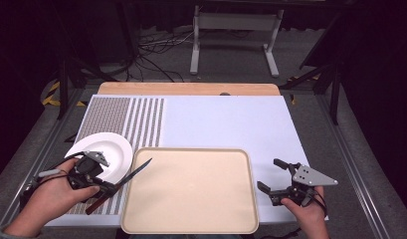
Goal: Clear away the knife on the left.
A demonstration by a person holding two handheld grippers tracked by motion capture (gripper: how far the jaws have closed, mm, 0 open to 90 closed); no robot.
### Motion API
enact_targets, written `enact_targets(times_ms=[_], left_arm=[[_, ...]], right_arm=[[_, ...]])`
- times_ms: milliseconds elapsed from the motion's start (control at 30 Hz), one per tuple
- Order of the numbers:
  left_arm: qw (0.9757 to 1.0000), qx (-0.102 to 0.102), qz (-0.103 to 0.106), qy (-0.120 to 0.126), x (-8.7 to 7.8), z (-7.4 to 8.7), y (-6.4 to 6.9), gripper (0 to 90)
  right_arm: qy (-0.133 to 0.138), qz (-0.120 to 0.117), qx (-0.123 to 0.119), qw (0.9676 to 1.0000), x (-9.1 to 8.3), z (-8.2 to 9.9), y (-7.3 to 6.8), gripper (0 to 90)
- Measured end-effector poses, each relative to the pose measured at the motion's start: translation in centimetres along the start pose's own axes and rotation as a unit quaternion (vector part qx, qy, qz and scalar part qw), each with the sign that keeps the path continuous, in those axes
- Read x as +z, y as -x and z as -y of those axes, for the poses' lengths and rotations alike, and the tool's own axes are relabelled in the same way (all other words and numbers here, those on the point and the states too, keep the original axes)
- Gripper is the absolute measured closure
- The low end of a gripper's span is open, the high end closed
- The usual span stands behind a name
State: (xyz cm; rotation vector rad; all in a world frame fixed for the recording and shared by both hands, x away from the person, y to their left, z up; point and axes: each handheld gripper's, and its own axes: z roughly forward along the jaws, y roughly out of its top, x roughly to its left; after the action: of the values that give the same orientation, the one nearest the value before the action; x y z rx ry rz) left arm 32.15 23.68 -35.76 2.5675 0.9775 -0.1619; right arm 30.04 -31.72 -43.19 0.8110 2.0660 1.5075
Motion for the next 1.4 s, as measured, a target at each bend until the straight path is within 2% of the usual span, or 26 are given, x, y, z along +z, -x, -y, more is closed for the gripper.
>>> enact_targets(times_ms=[33,300,367,567,767,867,1067,1167,1400], left_arm=[[1.0,0.003,0.001,0.001,0.2,-0.1,0.0,77.5],[0.9998,-0.011,0.011,0.009,1.1,-0.6,0.4,77.6],[0.9994,-0.025,0.021,0.01,1.4,-0.8,0.6,77.5],[0.9989,-0.036,0.025,0.014,2.4,-1.4,1.0,77.5],[0.9985,-0.041,0.037,0.008,3.4,-1.9,1.4,77.5],[0.9986,-0.032,0.041,0.007,4.0,-2.3,1.6,77.5],[0.9984,-0.029,0.049,0.002,5.1,-2.9,1.9,77.5],[0.9979,-0.034,0.055,-0.001,5.7,-3.1,2.1,77.5],[0.9978,-0.036,0.056,-0.009,6.8,-3.6,2.2,77.4]], right_arm=[[0.0,0.0,-0.001,1.0,0.0,0.0,0.0,4.1],[-0.003,0.003,0.004,1.0,-0.2,0.4,0.2,4.0],[-0.002,0.004,0.005,1.0,-0.2,0.4,0.3,4.1],[-0.003,0.002,0.007,1.0,-0.2,0.5,0.3,3.9],[-0.005,0.001,0.007,1.0,-0.2,0.5,0.3,3.9],[-0.004,0.0,0.006,1.0,-0.2,0.5,0.3,3.9],[-0.004,0.0,0.007,1.0,-0.2,0.5,0.3,3.9],[-0.003,-0.001,0.007,1.0,-0.2,0.5,0.3,3.9],[-0.003,-0.002,0.005,1.0,-0.2,0.4,0.3,3.8]])
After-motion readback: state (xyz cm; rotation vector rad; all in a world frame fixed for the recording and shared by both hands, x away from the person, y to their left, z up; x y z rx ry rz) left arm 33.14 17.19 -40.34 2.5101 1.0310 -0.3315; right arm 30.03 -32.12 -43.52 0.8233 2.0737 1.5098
